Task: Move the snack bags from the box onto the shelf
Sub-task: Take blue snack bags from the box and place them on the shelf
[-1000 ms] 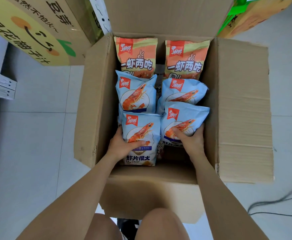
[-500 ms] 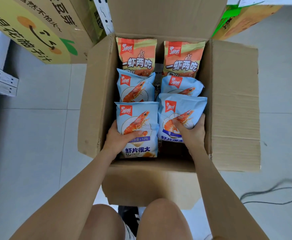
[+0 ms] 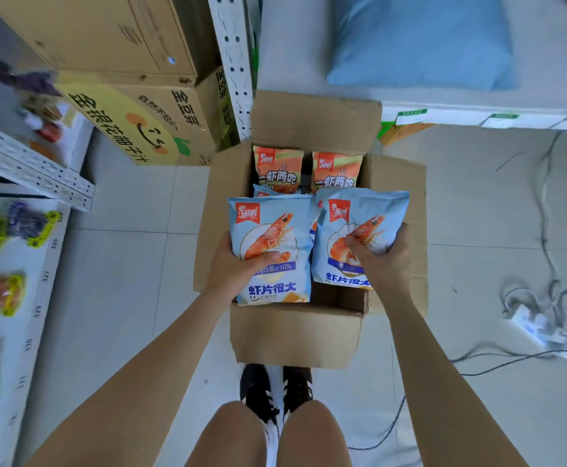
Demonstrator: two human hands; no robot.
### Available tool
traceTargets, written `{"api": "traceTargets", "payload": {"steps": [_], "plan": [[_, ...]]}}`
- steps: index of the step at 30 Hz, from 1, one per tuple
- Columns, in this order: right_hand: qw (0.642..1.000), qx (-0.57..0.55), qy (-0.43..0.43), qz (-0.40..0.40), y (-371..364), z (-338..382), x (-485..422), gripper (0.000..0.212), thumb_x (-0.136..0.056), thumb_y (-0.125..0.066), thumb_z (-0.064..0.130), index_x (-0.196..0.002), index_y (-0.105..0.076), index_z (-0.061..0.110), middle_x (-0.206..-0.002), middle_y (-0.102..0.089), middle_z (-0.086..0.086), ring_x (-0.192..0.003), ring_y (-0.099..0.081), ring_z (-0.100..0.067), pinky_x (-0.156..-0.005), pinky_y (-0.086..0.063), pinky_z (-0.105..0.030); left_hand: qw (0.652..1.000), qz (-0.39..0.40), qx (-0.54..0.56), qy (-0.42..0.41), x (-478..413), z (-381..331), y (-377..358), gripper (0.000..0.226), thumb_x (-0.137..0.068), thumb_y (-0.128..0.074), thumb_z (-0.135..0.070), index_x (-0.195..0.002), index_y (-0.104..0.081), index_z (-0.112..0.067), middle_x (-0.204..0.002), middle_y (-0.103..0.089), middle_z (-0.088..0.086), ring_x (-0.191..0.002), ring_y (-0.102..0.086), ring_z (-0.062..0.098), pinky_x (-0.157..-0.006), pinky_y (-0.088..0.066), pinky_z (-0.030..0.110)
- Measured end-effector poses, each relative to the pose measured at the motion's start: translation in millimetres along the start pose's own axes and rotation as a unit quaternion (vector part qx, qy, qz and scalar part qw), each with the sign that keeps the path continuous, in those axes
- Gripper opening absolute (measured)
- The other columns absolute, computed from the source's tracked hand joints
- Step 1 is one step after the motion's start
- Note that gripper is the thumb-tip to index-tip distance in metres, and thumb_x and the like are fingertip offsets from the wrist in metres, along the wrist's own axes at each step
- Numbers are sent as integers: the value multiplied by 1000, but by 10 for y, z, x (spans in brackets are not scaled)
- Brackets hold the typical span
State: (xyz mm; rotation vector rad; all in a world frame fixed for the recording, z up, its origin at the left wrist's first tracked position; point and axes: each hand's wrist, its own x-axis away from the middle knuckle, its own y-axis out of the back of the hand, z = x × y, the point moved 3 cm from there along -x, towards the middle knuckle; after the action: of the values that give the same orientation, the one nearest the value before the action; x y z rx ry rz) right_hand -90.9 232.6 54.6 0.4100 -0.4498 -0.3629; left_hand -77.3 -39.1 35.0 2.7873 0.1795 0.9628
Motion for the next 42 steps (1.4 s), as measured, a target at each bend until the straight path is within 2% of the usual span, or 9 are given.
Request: {"api": "traceTargets", "payload": {"steps": [3, 6, 11, 14, 19, 24, 27, 36, 42], "plan": [[1000, 9, 21, 3, 225, 532, 213, 62, -66, -87, 30, -116, -51, 21, -92, -63, 19, -85, -63, 4, -74, -53, -23, 999, -15, 14, -31, 387, -441, 181, 61, -60, -92, -31, -111, -60, -26, -99, -74, -6, -81, -73, 9, -66, -61, 30], [999, 9, 51, 16, 405, 1036, 422, 59, -70, -85, 27, -116, -49, 22, -91, -60, 21, -81, -59, 9, -66, -45, -11, 997, -43, 39, -48, 764, -774, 386, 62, -59, -93, -28, -111, -60, -26, -97, -74, -6, -80, -73, 8, -63, -60, 28], [995, 18, 92, 43, 633, 1719, 882, 60, -71, -85, 30, -116, -46, 23, -95, -61, 12, -77, -58, 3, -57, -39, -5, 989, -90, 101, -54, 1429, -1112, 726, 67, -57, -94, -24, -115, -60, -22, -100, -74, -2, -84, -74, 16, -66, -62, 36], [993, 2, 105, 53, 753, 1967, 1193, 56, -72, -84, 28, -111, -45, 27, -89, -58, 19, -75, -55, 12, -58, -41, -3, 986, -105, 120, -56, 1804, -1206, 929, 74, -49, -97, -29, -114, -61, -22, -100, -75, -2, -82, -74, 16, -66, -62, 39], [991, -8, 117, 59, 954, 2208, 1870, 55, -72, -85, 27, -107, -43, 29, -88, -54, 23, -81, -57, -1, -78, -48, -28, 985, -115, 114, -65, 2442, -1214, 1280, 79, -44, -96, -40, -114, -61, -25, -99, -75, -3, -83, -74, 19, -71, -62, 48], [988, -22, 143, 57, 1114, 2278, 2637, 53, -71, -85, 27, -110, -50, 23, -88, -54, 24, -82, -57, 6, -82, -50, -28, 981, -115, 137, -77, 3217, -1066, 1615, 75, -49, -98, -31, -115, -63, -22, -99, -76, -1, -84, -75, 21, -71, -61, 47], [985, -11, 151, 81, 1085, 2296, 3096, 63, -66, -84, 42, -118, -52, 27, -98, -63, 20, -95, -64, -7, -85, -53, -33, 978, -122, 150, -83, 3705, -921, 1868, 73, -50, -98, -30, -114, -64, -20, -99, -76, 1, -84, -75, 24, -72, -61, 48], [954, -7, 215, 209, 835, 2532, 4262, 62, -67, -85, 42, -115, -48, 31, -108, -64, 14, -104, -62, -13, -92, -52, -43, 938, -259, 205, -100, 5172, -557, 2654, 55, -64, -91, -21, -110, -61, -20, -92, -75, -3, -71, -74, 12, -52, -56, 23], [908, 4, 282, 311, 637, 2761, 5134, 63, -62, -85, 47, -111, -48, 32, -102, -64, 17, -92, -64, -4, -85, -54, -41, 891, -347, 275, -97, 6216, -21, 3016, 68, -54, -96, -30, -113, -61, -22, -101, -76, 3, -84, -75, 27, -74, -60, 50]]}}
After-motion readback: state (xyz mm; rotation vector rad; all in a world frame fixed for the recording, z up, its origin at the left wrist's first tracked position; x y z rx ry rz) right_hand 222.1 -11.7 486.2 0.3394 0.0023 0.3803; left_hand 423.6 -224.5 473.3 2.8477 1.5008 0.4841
